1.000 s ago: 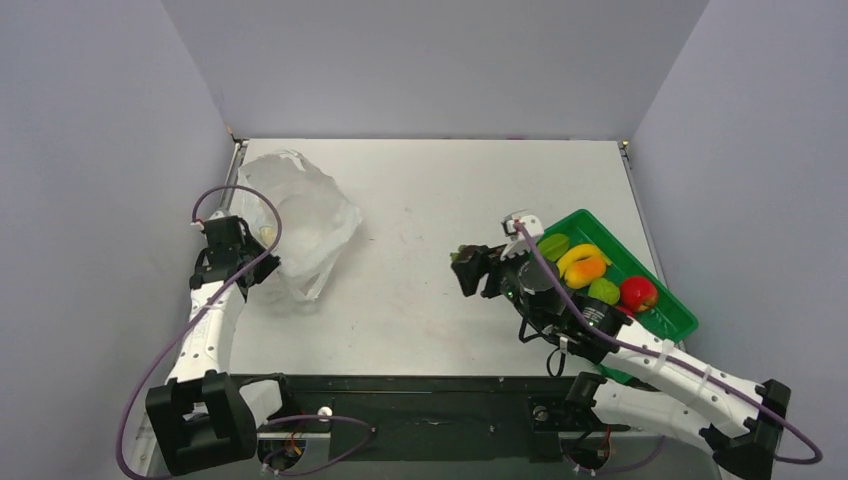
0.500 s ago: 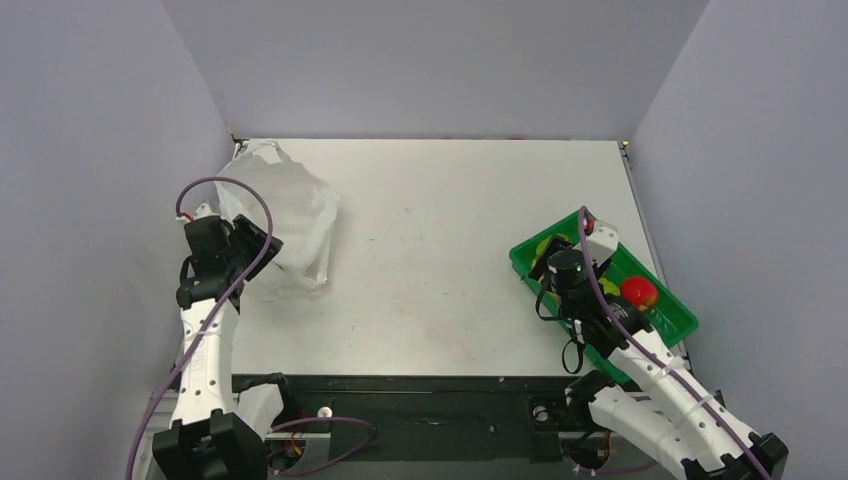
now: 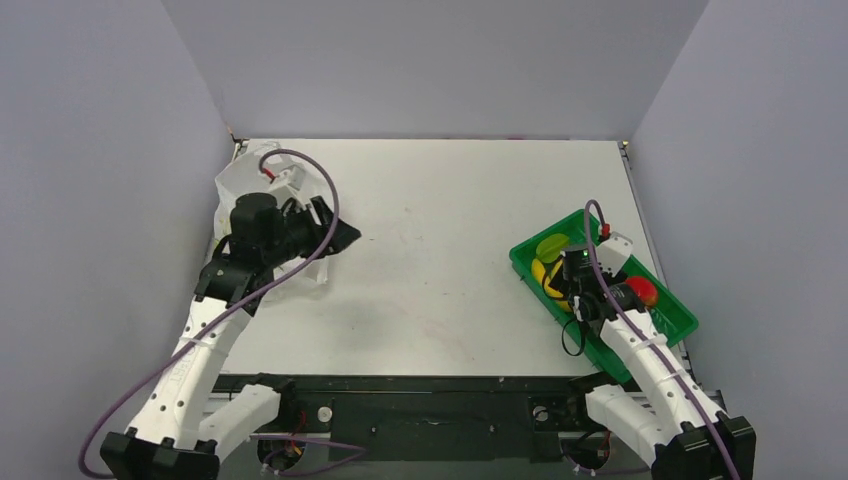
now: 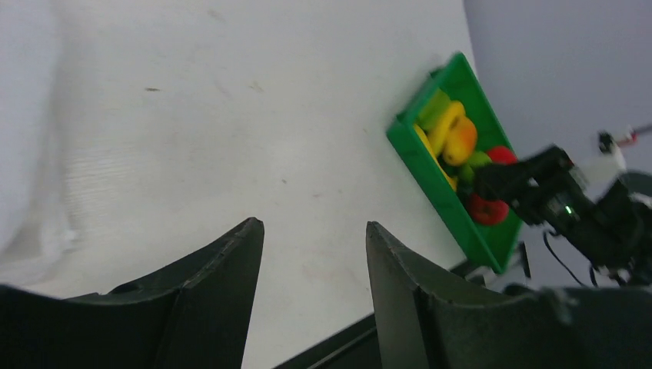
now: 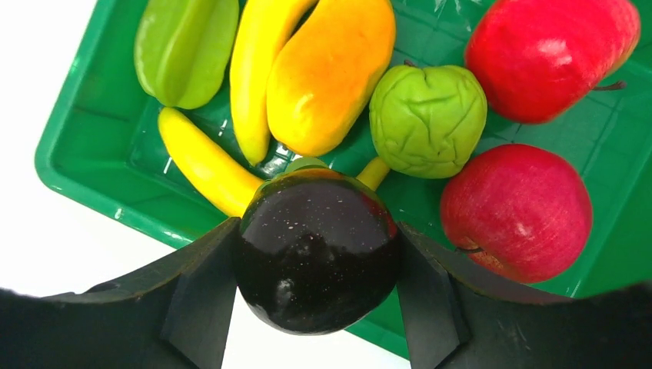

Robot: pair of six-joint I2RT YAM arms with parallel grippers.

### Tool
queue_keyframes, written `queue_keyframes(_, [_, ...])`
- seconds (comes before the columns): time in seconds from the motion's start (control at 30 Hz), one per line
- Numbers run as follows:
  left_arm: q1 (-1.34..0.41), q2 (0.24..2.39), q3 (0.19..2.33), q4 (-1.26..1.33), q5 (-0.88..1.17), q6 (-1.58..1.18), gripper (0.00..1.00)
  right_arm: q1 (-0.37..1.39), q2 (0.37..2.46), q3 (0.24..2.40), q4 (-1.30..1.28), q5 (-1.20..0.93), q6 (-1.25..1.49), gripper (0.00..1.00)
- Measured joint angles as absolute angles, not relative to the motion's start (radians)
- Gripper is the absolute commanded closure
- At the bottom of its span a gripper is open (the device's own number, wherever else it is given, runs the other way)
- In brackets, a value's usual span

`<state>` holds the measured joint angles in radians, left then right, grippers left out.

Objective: Take the fake fruits out of the plastic bag
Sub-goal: Place the fake fruit in the bin, then reset both arms

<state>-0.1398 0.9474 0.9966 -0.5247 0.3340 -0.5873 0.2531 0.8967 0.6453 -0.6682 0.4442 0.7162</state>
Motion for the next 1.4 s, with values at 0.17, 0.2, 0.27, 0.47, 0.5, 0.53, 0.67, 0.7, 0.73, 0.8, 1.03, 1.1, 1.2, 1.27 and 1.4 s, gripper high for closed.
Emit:
queue_keyframes(0.17, [-0.429, 0.97, 1.071, -0.52, 0.31, -0.579, 0.51, 0.221, 0.915, 0.621, -0.667, 0.406, 0.723, 0.57])
queue_keyframes(0.2, [-0.479, 0.983, 1.093, -0.52, 0.299, -0.578, 0.51, 0.215, 0.915, 0.613, -0.667, 0.4, 0.727, 0.55])
queue_keyframes(0.27, [-0.543, 1.002, 1.122, -0.519, 0.288, -0.574, 0.51, 0.202, 0.915, 0.598, -0.667, 0.39, 0.732, 0.49])
queue_keyframes(0.47, [-0.622, 1.011, 1.18, -0.521, 0.257, -0.567, 0.51, 0.164, 0.915, 0.581, -0.666, 0.364, 0.746, 0.26])
queue_keyframes(0.5, [-0.624, 1.01, 1.189, -0.521, 0.25, -0.564, 0.51, 0.163, 0.915, 0.581, -0.664, 0.36, 0.748, 0.18])
queue_keyframes(0.53, [-0.625, 1.007, 1.197, -0.521, 0.245, -0.561, 0.51, 0.163, 0.914, 0.581, -0.664, 0.356, 0.746, 0.15])
queue_keyframes(0.67, [-0.625, 0.982, 1.212, -0.525, 0.23, -0.539, 0.5, 0.163, 0.898, 0.581, -0.663, 0.338, 0.744, 0.08])
queue_keyframes(0.7, [-0.626, 0.976, 1.217, -0.531, 0.226, -0.533, 0.5, 0.163, 0.887, 0.583, -0.666, 0.334, 0.743, 0.07])
queue_keyframes(0.73, [-0.626, 0.973, 1.227, -0.54, 0.222, -0.525, 0.5, 0.163, 0.876, 0.587, -0.67, 0.334, 0.742, 0.07])
queue_keyframes(0.8, [-0.626, 0.972, 1.249, -0.554, 0.216, -0.51, 0.5, 0.163, 0.852, 0.606, -0.686, 0.334, 0.735, 0.07])
queue_keyframes(1.03, [-0.626, 0.943, 1.341, -0.598, 0.16, -0.472, 0.5, 0.251, 0.716, 0.776, -0.746, 0.33, 0.699, 0.07])
queue_keyframes(1.1, [-0.626, 0.921, 1.372, -0.603, 0.136, -0.462, 0.5, 0.301, 0.674, 0.867, -0.768, 0.336, 0.686, 0.07])
queue_keyframes(1.2, [-0.626, 0.875, 1.411, -0.602, 0.094, -0.452, 0.5, 0.327, 0.63, 0.974, -0.775, 0.336, 0.665, 0.06])
queue_keyframes(1.27, [-0.626, 0.844, 1.428, -0.598, 0.067, -0.445, 0.5, 0.328, 0.592, 1.033, -0.78, 0.337, 0.65, 0.06])
queue_keyframes(1.4, [-0.626, 0.772, 1.443, -0.59, 0.002, -0.431, 0.48, 0.328, 0.507, 1.148, -0.78, 0.349, 0.601, 0.06])
